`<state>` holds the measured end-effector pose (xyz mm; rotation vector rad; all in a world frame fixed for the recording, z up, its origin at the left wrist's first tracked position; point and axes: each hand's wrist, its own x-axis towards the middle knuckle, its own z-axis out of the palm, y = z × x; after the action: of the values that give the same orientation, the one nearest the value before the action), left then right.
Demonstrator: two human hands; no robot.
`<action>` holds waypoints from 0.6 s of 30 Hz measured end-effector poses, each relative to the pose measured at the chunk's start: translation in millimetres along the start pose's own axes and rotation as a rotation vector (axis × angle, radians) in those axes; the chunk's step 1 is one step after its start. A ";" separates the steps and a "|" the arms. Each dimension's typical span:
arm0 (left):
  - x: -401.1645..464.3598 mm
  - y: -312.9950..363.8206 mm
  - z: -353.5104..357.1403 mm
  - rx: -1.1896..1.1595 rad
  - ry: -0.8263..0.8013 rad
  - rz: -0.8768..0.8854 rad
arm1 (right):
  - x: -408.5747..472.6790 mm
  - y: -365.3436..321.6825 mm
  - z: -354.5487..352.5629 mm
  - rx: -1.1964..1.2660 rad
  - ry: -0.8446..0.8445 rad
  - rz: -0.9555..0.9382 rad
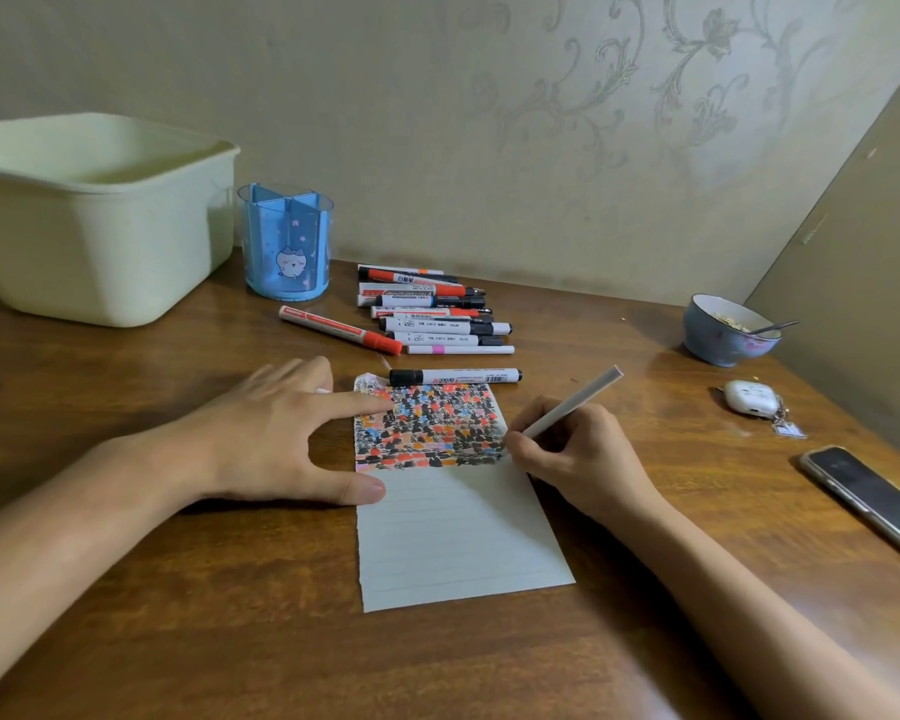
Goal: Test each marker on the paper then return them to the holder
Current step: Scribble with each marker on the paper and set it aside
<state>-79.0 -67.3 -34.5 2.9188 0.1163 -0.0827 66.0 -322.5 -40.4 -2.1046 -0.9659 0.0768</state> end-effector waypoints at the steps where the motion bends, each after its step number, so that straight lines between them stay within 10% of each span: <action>1: -0.2 -0.1 0.1 0.000 -0.002 0.001 | 0.0 -0.1 -0.2 -0.003 -0.003 0.006; 18: -0.4 -0.3 -0.3 0.028 -0.017 -0.008 | -2.1 -1.6 -2.1 0.035 -0.018 0.005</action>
<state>-79.5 -67.0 -34.2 2.9454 0.1247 -0.1112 64.3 -324.6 -38.4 -2.0780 -0.9632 0.1150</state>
